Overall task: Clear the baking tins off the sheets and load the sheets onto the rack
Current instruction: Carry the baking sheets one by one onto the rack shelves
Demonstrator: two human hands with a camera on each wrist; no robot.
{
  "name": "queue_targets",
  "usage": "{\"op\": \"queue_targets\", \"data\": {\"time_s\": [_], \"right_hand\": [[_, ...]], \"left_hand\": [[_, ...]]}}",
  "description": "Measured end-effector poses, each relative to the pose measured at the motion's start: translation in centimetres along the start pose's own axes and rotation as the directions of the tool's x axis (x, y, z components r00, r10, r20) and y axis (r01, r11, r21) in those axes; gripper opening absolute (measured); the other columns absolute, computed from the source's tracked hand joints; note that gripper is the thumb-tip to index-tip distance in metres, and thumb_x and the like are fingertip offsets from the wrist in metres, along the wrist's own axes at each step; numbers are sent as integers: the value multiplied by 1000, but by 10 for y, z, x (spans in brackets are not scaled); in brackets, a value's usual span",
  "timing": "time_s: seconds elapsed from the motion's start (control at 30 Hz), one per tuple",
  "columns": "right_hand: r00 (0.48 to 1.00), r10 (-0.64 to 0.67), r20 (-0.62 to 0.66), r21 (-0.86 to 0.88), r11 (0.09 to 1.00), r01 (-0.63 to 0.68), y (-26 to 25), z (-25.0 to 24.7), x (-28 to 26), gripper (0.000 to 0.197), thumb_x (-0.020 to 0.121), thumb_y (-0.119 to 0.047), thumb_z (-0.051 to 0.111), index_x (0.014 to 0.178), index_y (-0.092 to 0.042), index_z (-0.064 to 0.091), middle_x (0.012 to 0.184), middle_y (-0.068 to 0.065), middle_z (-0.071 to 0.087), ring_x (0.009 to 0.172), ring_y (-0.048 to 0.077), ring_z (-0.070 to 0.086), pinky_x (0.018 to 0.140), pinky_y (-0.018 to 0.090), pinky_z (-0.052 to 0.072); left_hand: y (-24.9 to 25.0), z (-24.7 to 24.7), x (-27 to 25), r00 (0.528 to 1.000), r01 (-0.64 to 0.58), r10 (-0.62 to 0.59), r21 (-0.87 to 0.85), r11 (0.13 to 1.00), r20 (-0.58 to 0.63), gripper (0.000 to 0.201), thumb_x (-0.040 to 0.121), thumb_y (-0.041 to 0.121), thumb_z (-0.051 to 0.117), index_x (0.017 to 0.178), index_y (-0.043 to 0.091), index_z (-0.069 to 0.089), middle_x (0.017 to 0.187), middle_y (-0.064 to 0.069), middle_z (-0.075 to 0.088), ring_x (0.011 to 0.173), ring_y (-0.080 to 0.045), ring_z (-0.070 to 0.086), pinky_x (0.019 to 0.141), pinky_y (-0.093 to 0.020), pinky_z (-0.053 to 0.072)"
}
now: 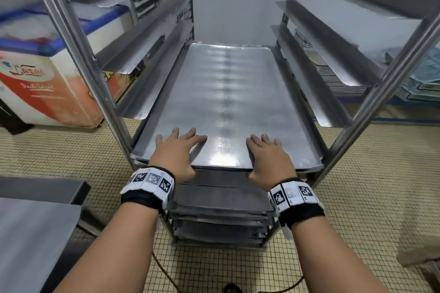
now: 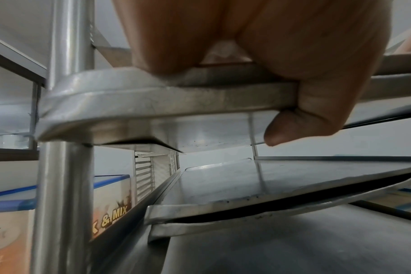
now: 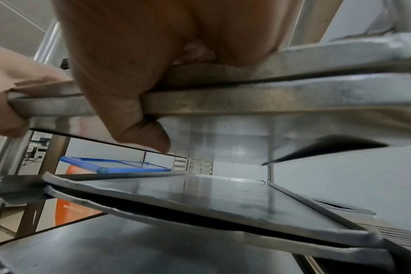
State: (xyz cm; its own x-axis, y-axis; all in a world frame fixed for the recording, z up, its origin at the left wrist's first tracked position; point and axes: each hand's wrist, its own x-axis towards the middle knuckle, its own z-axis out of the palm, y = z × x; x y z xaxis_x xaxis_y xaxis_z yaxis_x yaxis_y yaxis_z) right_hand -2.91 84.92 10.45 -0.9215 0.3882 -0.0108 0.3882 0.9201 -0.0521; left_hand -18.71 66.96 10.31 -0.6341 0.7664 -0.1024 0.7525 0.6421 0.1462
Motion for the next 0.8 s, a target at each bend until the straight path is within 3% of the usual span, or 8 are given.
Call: {"op": "queue_targets", "data": {"time_s": [0.2, 0.43, 0.63, 0.8], "right_hand": [[999, -16, -41, -1, 1000, 16, 12, 0, 36, 54, 71, -16, 59, 124, -13, 47, 136, -1, 47, 129, 27, 38, 111, 46, 28], [1000, -28, -7, -41, 999, 28, 21, 3, 69, 68, 72, -21, 60, 137, -13, 40, 148, 1, 37, 137, 29, 30, 113, 50, 24], [999, -37, -15, -63, 997, 36, 26, 10, 81, 65, 70, -23, 61, 132, -12, 42, 140, 2, 41, 132, 30, 33, 109, 51, 28], [999, -28, -45, -96, 995, 23, 26, 12, 82, 74, 73, -29, 64, 140, -14, 36, 149, 0, 34, 138, 28, 28, 113, 49, 24]], "left_hand": [[-5, -8, 36, 1000, 18, -17, -24, 1000, 21, 97, 66, 19, 67, 148, 48, 25, 163, 12, 16, 151, -30, 13, 116, -66, 11], [-8, -13, 62, 999, 48, -48, -58, 997, 11, 97, 65, 13, 64, 147, 49, 27, 163, 14, 17, 152, -27, 11, 118, -63, 9], [-9, -15, 71, 998, 57, -56, -56, 997, 26, 99, 64, 9, 60, 148, 49, 26, 164, 14, 14, 152, -25, 8, 119, -62, 7], [-12, -12, 71, 999, 44, -45, 32, 999, 24, 96, 71, 17, 61, 150, 49, 17, 165, 13, 8, 153, -25, 6, 120, -59, 9]]}}
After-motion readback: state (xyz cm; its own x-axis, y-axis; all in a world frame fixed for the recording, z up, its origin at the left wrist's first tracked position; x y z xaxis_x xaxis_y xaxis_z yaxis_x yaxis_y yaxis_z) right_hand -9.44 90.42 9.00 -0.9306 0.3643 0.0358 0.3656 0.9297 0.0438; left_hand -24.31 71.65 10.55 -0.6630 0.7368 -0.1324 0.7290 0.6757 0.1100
